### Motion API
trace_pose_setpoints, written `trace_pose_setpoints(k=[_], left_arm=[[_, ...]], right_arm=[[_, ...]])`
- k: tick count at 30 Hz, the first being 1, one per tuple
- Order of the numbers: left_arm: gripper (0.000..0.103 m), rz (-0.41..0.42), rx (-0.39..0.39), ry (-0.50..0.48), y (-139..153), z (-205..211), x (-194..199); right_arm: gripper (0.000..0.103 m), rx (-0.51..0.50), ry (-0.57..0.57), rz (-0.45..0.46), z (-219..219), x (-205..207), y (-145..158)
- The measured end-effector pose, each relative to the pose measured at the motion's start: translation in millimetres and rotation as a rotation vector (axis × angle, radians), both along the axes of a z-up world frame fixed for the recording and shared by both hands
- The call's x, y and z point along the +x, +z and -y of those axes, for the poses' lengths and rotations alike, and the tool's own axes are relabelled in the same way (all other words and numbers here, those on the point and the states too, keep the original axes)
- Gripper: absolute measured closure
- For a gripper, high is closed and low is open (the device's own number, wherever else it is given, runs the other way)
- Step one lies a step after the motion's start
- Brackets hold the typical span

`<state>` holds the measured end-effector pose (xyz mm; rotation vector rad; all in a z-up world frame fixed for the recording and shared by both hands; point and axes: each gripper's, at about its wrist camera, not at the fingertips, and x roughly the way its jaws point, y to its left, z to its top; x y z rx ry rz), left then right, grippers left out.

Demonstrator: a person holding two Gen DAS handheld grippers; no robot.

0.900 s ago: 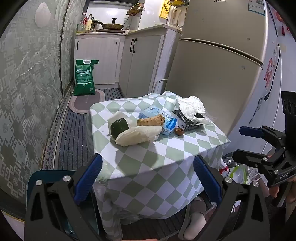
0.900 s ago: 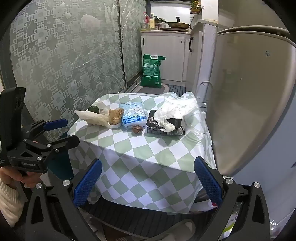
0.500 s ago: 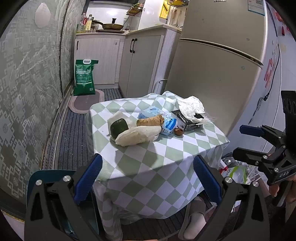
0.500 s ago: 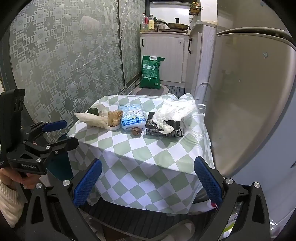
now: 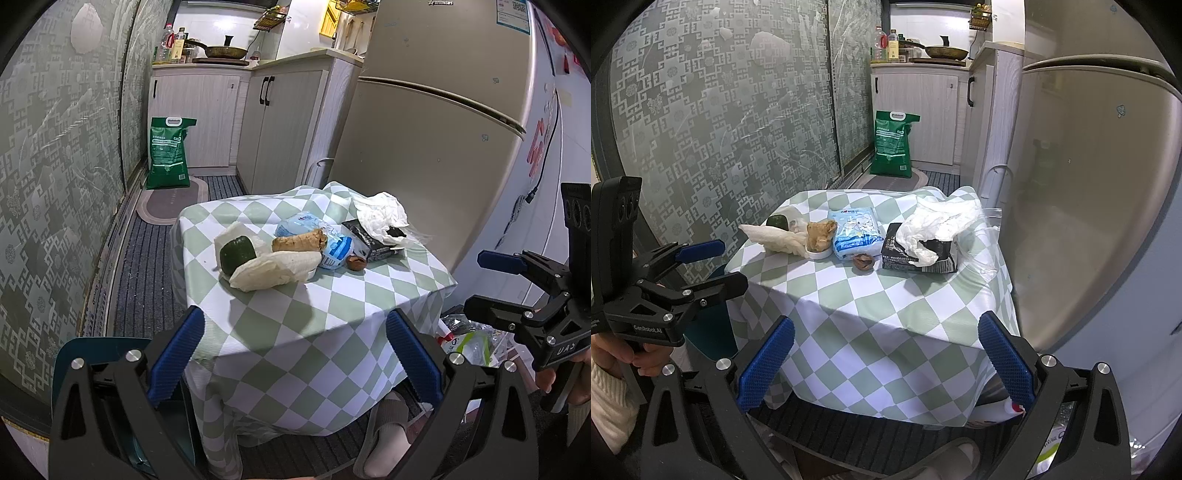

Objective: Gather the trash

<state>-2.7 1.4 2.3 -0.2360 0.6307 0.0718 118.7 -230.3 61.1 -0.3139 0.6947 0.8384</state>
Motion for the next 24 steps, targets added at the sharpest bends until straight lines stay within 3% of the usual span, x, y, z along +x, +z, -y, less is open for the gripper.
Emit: trace_pose_setpoints(k=[24], left_arm=[[0.003,-0.003,0.0,-0.001,3.7,3.3,0.7]], right_arm=[[0.003,0.0,0.0,0.001,0.1,-0.2,1.4]])
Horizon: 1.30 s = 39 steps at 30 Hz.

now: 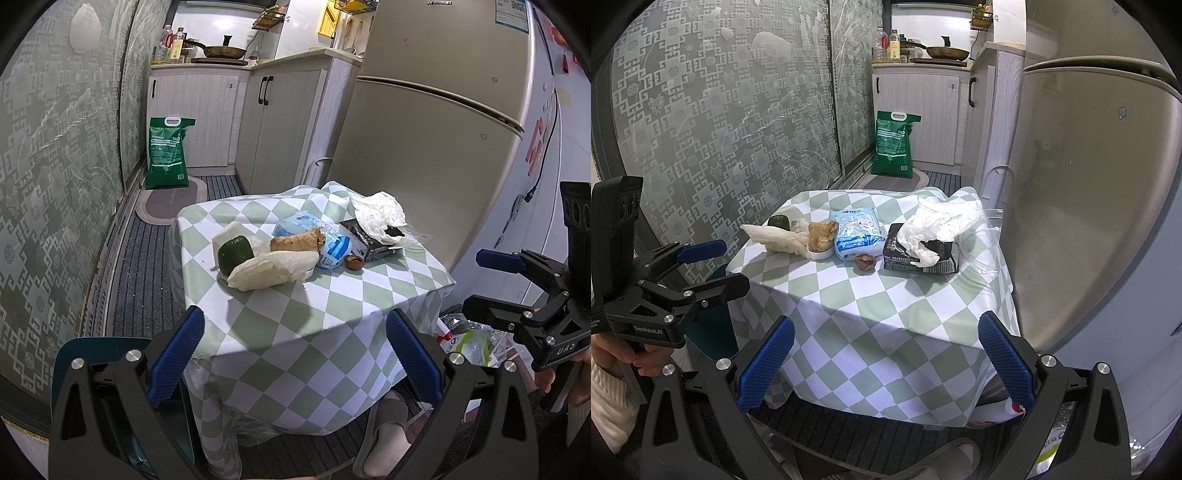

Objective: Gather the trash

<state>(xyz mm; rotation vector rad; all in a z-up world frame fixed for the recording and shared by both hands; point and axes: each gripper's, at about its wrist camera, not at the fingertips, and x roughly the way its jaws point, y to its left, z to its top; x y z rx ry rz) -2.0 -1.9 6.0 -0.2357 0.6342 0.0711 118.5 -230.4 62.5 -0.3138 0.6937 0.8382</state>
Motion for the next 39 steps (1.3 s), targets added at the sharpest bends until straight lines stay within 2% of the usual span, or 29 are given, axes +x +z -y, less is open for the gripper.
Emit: trace_pose_setpoints(k=[39], left_arm=[[0.003,0.011,-0.004,-0.01,-2.7,-1.8,0.6]], right_arm=[[0.003,0.005,0.005,-0.005,-1.7,1.1,-0.7]])
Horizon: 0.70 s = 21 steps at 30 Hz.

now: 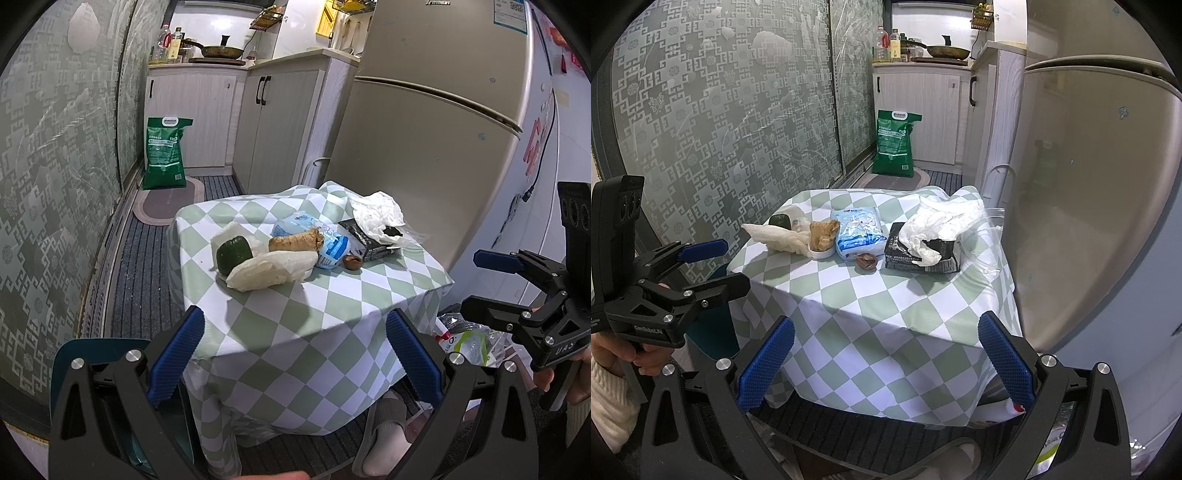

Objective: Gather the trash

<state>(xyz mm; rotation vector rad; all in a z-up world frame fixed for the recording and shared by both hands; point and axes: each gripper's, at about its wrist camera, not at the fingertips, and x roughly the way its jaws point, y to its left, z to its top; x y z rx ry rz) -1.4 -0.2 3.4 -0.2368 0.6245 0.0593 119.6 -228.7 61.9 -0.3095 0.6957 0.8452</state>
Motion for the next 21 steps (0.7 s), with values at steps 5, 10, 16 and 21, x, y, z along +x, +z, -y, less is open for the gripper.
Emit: trace_pose_setpoints(k=[5,10,16,21], left_arm=[[0.003,0.003,0.009,-0.001,-3,-7,1],[0.01,0.037,-0.027,0.009,-2,-18,-1],[0.039,0.039,0.006,-0.01,0,-21,4],[0.053,0.024,0.048,-0.032,0,-22,14]], right_arm=[[0.003,0.006,0.001,0.0,1,-1,2],[0.003,0.025,0.001,0.008,2,-7,2],[0.003,0.062,0.013,-0.002,8,-8,9],[0.003,0.095,0.027,-0.015,10,-7,16]])
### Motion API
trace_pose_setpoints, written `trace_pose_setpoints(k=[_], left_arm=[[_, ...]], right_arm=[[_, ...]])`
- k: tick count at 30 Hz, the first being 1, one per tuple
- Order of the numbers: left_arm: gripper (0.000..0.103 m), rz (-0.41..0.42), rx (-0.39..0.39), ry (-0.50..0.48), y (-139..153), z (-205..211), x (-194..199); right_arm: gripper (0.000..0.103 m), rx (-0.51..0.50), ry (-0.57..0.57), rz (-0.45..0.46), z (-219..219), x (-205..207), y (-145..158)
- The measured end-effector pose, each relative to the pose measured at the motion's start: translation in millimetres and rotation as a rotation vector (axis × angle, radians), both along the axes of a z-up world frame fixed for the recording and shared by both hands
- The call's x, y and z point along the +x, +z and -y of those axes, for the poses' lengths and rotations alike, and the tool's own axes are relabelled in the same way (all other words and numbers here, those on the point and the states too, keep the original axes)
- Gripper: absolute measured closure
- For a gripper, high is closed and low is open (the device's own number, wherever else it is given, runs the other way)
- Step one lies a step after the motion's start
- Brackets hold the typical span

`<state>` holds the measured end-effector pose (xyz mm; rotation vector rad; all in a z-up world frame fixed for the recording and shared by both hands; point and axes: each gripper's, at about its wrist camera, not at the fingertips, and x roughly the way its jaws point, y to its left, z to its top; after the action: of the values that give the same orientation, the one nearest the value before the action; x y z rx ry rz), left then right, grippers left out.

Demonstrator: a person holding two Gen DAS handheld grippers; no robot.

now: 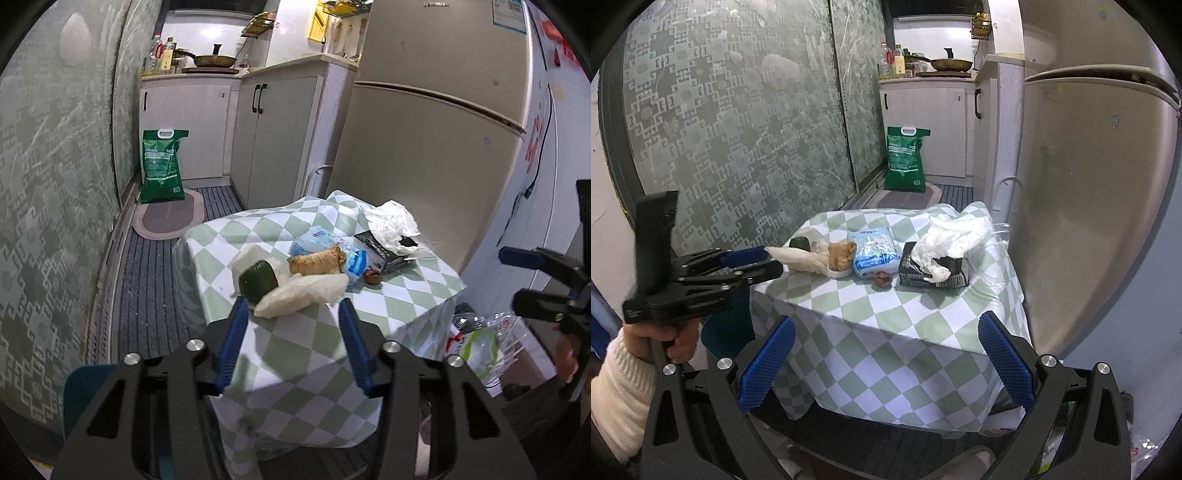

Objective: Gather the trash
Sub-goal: 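Grasp the white crumpled paper with the left tool, then grasp the brown walnut shell with the right tool while the left tool lifts the paper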

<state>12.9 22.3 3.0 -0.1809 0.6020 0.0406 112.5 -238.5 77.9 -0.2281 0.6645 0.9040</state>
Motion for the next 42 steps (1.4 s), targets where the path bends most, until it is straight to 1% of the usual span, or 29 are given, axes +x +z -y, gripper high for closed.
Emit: trace_pose_setpoints(k=[2,5,8,10,11,12,13,14,16,18,22,24,28,31,33,34,36,38,42], left_arm=[[0.053,0.008,0.018,-0.001,2,-1,4],[0.055,-0.004,0.032,-0.041,3,1,11],[0.061,-0.029,0.051,-0.076,-2,6,18],[0.072,-0.037,0.057,-0.089,-4,9,22],[0.075,-0.038,0.057,-0.092,-5,9,23],[0.08,-0.038,0.057,-0.094,-5,9,23],[0.086,-0.04,0.051,-0.099,-5,9,25],[0.088,-0.045,0.046,-0.102,-6,8,26],[0.095,-0.049,0.04,-0.099,-8,7,28],[0.097,-0.045,0.024,-0.097,-8,4,28],[0.099,-0.028,-0.002,-0.092,-4,0,28],[0.099,-0.016,-0.021,-0.093,-1,-2,27],[0.099,0.013,-0.049,-0.102,6,-2,23],[0.099,0.024,-0.072,-0.105,7,-3,22],[0.099,0.03,-0.103,-0.11,7,-5,22],[0.099,0.036,-0.109,-0.106,8,-6,21],[0.099,0.044,-0.119,-0.102,9,-8,20],[0.099,0.052,-0.127,-0.099,10,-8,20],[0.099,0.065,-0.139,-0.111,12,-9,18]], right_arm=[[0.003,0.007,0.003,-0.001,0,-1,2],[0.003,0.014,0.007,-0.001,0,-1,5],[0.003,0.025,0.007,-0.003,2,1,9],[0.008,0.026,0.007,-0.004,2,2,12],[0.012,0.025,0.008,-0.006,2,3,12],[0.016,0.021,0.006,-0.008,1,4,12],[0.019,0.017,0.005,-0.01,1,5,12],[0.022,0.014,0.002,-0.015,1,6,11],[0.024,0.01,-0.004,-0.025,0,9,10],[0.028,0.006,-0.002,-0.03,-1,9,9],[0.032,0.007,0.014,-0.05,-6,11,7],[0.035,0.004,0.027,-0.063,-12,13,5],[0.037,-0.031,0.065,-0.067,-32,15,-1],[0.046,-0.066,0.079,-0.089,-50,20,-13],[0.057,-0.081,0.072,-0.103,-58,26,-21],[0.059,-0.093,0.068,-0.113,-64,30,-28],[0.065,-0.105,0.055,-0.115,-70,35,-36],[0.068,-0.114,0.032,-0.105,-76,41,-41],[0.068,-0.13,0.018,-0.109,-88,47,-50]])
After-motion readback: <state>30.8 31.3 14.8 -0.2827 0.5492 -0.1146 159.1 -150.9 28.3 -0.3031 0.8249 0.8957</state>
